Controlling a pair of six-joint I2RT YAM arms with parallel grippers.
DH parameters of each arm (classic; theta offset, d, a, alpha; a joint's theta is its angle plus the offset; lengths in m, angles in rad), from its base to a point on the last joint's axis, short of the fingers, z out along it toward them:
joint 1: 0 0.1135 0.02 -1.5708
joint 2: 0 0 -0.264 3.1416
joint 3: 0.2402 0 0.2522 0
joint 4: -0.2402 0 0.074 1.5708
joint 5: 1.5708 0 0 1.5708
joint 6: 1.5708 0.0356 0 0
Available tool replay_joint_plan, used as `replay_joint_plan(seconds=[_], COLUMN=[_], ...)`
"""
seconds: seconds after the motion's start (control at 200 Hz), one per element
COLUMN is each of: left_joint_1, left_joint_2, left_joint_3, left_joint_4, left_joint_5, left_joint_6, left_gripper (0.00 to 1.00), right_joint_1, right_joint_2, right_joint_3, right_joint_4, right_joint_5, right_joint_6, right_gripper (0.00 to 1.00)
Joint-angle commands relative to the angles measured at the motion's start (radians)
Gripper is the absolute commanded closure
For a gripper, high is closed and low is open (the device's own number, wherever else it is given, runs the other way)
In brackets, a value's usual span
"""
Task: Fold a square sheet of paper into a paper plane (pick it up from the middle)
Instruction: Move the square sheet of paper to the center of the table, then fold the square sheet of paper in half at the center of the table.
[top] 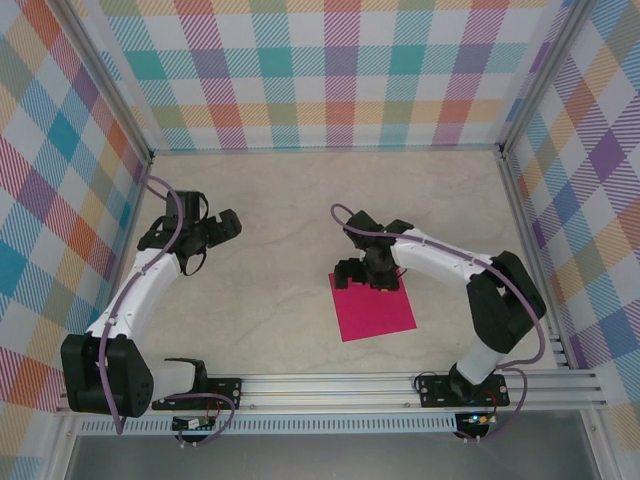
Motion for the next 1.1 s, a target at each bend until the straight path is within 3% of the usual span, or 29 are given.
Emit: replay_joint_plan(seconds=[0.0, 0.515, 1.095], left_joint_1=[0.007, 0.008, 0.008], left_joint_2=[0.001, 0.021, 0.038], left_joint_3=[0.013, 0.026, 0.031], left_joint_4=[-0.017, -0.036, -0.045], left_joint_5=[-0.001, -0.004, 0.001], left_joint_6=[-0.01, -0.005, -0.005], left_gripper=[0.0, 0.0, 0.0], right_joint_1=[0.001, 0.001, 0.001], right_joint_2=[0.003, 0.191, 0.298], right_joint_3=[0.024, 0.064, -0.044], right_joint_4=[-0.106, -0.083, -0.001], right_joint_5=[0.11, 0.082, 0.041], right_joint_6=[-0.021, -0.004, 0.012], right_gripper=[0.0, 0.0, 0.05])
